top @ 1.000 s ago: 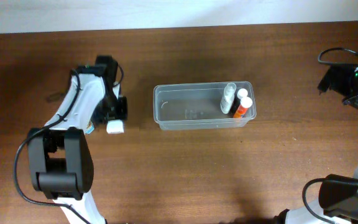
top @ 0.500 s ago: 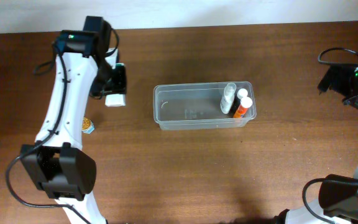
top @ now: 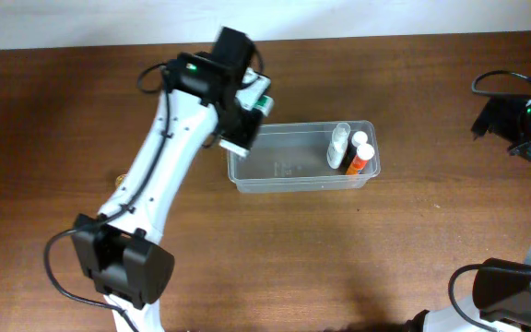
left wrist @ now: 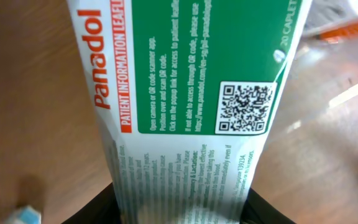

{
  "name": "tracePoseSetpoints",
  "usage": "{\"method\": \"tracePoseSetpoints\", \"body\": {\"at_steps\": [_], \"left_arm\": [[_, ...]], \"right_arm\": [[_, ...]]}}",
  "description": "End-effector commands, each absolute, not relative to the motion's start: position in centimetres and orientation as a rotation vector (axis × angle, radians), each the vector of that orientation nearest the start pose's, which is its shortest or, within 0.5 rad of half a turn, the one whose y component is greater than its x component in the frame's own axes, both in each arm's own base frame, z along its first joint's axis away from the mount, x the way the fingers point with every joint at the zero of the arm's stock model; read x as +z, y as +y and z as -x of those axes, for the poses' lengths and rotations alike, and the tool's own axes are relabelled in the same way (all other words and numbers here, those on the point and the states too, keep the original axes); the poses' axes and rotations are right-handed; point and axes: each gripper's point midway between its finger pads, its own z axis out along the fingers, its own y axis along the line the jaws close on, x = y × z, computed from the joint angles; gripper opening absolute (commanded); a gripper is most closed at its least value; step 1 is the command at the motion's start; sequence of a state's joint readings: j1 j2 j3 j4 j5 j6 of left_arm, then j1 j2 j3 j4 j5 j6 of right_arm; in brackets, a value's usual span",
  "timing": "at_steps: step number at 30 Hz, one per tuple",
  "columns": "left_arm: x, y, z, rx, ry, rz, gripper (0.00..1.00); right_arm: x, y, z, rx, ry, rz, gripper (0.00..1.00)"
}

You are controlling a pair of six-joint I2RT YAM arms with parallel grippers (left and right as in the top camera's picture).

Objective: Pack container
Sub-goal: 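Lift the Panadol box and carry it right over the container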

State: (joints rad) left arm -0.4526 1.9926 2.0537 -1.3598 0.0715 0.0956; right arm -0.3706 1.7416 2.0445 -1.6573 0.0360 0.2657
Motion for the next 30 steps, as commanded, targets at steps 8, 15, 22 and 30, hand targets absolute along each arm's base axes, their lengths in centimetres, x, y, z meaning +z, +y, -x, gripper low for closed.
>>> {"method": "tracePoseSetpoints", "body": {"at_steps": [8, 15, 22, 30], "left_arm": [[19.9, -25.6, -37.3, -0.176, 2.529, -1.223, 0.48], [20.2, -26.3, -37.9, -0.168, 2.458, -1.279, 0.48], [18.7, -27.1, -38.9, -0.167, 2.448, -1.290, 0.48], [16.4, -27.8, -39.3, -0.155, 2.446, -1.372, 0.49]], "right_arm": [[27.1, -12.7, -30.5, -0.071, 2.750, -0.931, 0.98], [27.1, -12.6, -30.5, -0.071, 2.750, -0.931, 0.98], [27.1, -12.7, -30.5, -0.071, 2.750, -0.931, 0.98], [27.1, -12.7, -30.5, -0.071, 2.750, -0.931, 0.98]]}}
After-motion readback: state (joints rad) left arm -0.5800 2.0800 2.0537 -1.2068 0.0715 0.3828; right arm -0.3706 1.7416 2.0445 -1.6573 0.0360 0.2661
